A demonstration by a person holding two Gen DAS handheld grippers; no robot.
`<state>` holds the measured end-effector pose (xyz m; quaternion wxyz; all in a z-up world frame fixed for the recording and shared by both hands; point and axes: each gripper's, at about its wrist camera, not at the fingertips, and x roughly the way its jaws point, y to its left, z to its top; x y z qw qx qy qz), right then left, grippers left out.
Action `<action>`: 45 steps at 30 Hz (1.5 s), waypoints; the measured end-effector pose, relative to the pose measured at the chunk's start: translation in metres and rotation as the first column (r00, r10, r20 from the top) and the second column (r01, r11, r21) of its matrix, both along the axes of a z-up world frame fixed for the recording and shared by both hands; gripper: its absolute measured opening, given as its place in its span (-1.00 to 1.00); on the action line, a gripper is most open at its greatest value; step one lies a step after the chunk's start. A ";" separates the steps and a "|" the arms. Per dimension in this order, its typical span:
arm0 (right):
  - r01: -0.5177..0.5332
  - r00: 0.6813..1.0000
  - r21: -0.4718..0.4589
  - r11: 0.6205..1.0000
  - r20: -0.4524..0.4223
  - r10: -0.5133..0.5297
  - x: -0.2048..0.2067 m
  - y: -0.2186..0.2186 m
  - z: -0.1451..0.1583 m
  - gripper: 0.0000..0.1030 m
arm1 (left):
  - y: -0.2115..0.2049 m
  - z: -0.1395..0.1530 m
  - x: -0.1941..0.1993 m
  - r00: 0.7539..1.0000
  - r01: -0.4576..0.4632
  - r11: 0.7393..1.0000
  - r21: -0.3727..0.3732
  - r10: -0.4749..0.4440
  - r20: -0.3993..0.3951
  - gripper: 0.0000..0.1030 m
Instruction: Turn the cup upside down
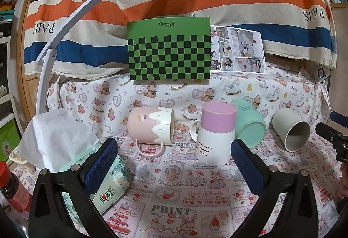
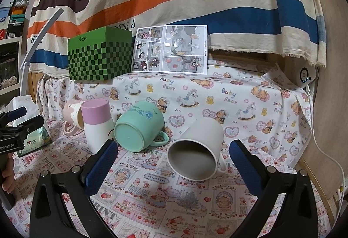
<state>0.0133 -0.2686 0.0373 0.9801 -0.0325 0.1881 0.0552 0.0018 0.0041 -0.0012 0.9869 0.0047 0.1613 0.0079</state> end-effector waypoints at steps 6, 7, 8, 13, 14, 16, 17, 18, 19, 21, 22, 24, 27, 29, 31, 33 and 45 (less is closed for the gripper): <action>0.024 1.000 -0.002 1.000 -0.005 -0.024 0.002 -0.001 0.000 1.00 | 0.003 0.001 0.001 1.000 -0.009 1.000 -0.007 0.009 -0.004 0.99; 0.036 0.999 -0.008 0.999 -0.008 -0.036 0.003 -0.001 -0.001 1.00 | 0.003 0.001 0.001 1.000 -0.009 1.000 -0.007 0.009 -0.003 0.99; 0.045 0.999 -0.012 0.999 -0.010 -0.046 0.003 -0.001 -0.001 1.00 | 0.003 0.001 0.001 1.000 -0.009 1.000 -0.006 0.009 -0.003 0.99; 0.034 0.999 -0.008 0.999 0.002 -0.034 0.001 -0.001 0.000 1.00 | 0.004 0.001 0.002 1.000 -0.014 1.000 -0.007 0.014 0.000 0.99; 0.035 0.999 -0.008 0.999 0.007 -0.035 0.000 -0.001 0.000 1.00 | 0.004 0.001 0.003 1.000 -0.016 1.000 -0.006 0.016 0.000 0.99; 0.038 0.999 -0.007 0.999 0.019 -0.038 -0.002 -0.001 0.001 1.00 | 0.004 0.001 0.002 1.000 -0.017 1.000 -0.006 0.017 0.001 0.99; 0.036 0.999 -0.003 0.999 0.022 -0.036 -0.003 -0.002 0.001 1.00 | 0.004 0.001 0.002 1.000 -0.016 1.000 -0.006 0.016 0.001 0.99; 0.037 0.999 0.000 0.999 0.022 -0.037 -0.004 -0.002 0.001 1.00 | 0.004 0.001 0.003 1.000 -0.017 1.000 -0.006 0.017 0.001 0.99; 0.041 0.999 0.003 0.999 0.023 -0.041 -0.004 -0.002 0.001 1.00 | 0.004 0.001 0.002 1.000 -0.015 1.000 -0.006 0.015 0.001 0.99; 0.056 0.998 0.011 0.998 0.027 -0.056 -0.006 -0.004 0.002 1.00 | 0.005 0.001 0.002 1.000 -0.014 1.000 -0.006 0.014 0.000 0.99; 0.078 0.997 0.020 0.997 0.025 -0.079 -0.006 -0.006 0.002 1.00 | 0.005 0.001 0.002 1.000 -0.014 1.000 -0.006 0.014 -0.001 0.99; 0.098 0.995 0.051 0.994 0.020 -0.099 -0.008 -0.010 0.002 1.00 | 0.005 0.001 0.002 1.000 -0.014 1.000 -0.005 0.014 -0.003 0.99; 0.057 0.998 0.110 0.992 -0.042 -0.053 -0.004 -0.017 0.007 1.00 | 0.005 0.001 0.002 1.000 -0.014 1.000 -0.005 0.014 -0.006 0.99; 0.056 0.995 0.140 0.989 -0.086 -0.044 -0.001 -0.022 0.019 1.00 | 0.005 0.001 0.002 1.000 -0.016 1.000 -0.006 0.016 -0.006 0.99; 0.060 0.994 0.174 0.983 -0.105 -0.042 0.002 -0.027 0.032 1.00 | 0.005 0.001 0.003 1.000 -0.016 1.000 -0.006 0.016 -0.008 0.99; 0.072 0.979 0.172 0.982 -0.199 -0.037 0.016 -0.030 0.045 1.00 | 0.004 0.000 0.003 1.000 -0.012 1.000 -0.003 0.012 -0.012 0.99; 0.267 0.740 0.213 0.940 -0.670 -0.059 0.151 -0.066 0.042 0.84 | 0.005 -0.002 0.009 0.999 -0.026 1.000 -0.008 0.026 -0.041 0.99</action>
